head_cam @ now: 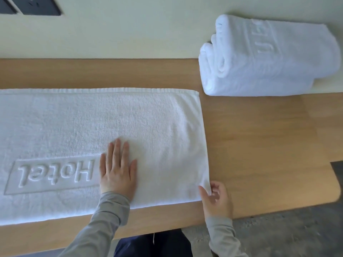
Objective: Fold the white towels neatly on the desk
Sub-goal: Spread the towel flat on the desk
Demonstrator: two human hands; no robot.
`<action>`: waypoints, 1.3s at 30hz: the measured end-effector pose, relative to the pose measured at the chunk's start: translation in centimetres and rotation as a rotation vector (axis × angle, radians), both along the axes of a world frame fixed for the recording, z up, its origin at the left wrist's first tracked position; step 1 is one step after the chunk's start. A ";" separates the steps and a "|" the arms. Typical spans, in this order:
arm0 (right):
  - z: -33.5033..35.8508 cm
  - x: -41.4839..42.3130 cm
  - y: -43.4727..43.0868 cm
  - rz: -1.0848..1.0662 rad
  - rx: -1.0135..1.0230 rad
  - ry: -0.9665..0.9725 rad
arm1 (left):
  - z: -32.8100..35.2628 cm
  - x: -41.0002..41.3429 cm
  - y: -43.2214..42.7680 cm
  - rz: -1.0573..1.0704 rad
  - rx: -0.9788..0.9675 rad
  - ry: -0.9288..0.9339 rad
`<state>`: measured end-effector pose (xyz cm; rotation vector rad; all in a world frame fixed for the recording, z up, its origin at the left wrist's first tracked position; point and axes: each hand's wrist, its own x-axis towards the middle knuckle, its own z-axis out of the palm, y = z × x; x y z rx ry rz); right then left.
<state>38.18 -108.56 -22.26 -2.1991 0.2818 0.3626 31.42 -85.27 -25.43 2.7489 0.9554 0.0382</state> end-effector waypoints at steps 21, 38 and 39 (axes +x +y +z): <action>-1.2 3.7 10.3 1.236 -0.512 -0.544 | 0.3 -0.1 0.0 -0.004 -0.127 -0.010; -2.8 16.0 13.2 1.369 -0.559 -0.627 | 0.2 -0.2 0.0 -0.010 -0.015 0.017; -2.8 18.3 12.5 1.302 -0.590 -0.593 | 0.1 -0.2 0.0 -0.009 -0.015 0.014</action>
